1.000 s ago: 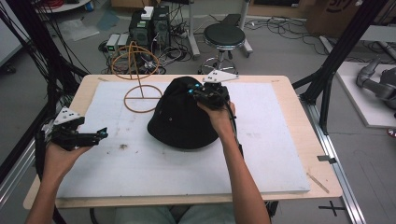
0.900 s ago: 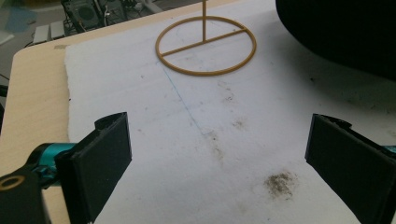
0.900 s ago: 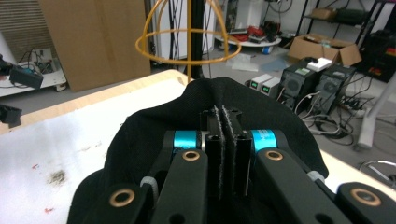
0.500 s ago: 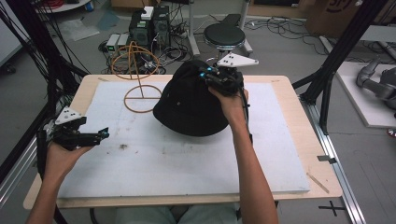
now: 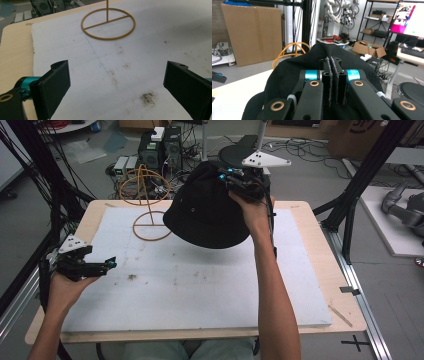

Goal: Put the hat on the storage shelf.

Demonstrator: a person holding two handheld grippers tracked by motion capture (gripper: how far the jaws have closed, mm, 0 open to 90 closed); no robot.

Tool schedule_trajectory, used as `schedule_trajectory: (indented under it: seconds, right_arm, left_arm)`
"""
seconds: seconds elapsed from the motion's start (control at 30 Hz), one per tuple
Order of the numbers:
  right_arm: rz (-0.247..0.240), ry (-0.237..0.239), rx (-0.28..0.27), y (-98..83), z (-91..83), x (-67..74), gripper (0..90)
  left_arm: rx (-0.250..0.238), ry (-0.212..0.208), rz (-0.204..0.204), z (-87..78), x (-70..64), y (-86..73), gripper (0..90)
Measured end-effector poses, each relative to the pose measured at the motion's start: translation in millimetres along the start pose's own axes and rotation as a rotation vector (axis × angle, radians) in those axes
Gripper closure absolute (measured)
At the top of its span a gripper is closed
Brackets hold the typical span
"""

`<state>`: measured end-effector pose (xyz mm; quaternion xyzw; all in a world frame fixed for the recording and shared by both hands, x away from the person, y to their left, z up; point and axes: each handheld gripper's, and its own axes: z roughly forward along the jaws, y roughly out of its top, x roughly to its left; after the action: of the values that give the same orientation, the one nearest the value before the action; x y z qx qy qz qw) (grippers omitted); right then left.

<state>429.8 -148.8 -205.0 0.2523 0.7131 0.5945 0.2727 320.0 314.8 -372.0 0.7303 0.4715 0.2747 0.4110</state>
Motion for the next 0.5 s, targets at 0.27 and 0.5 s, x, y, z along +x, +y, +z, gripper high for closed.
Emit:
schedule_trajectory:
  seconds: [0.27, 0.5]
  right_arm:
    - [0.006, 0.008, -0.034, 19.6, 2.4, -3.6, 88.8]
    - [0.002, 0.019, -0.05, 30.2, 14.9, 0.0, 88.9]
  left_arm:
    - [0.008, 0.001, -0.003, -0.5, 1.3, -1.9, 7.4]
    - [0.007, -0.004, 0.001, -1.7, -0.6, -2.9, 7.4]
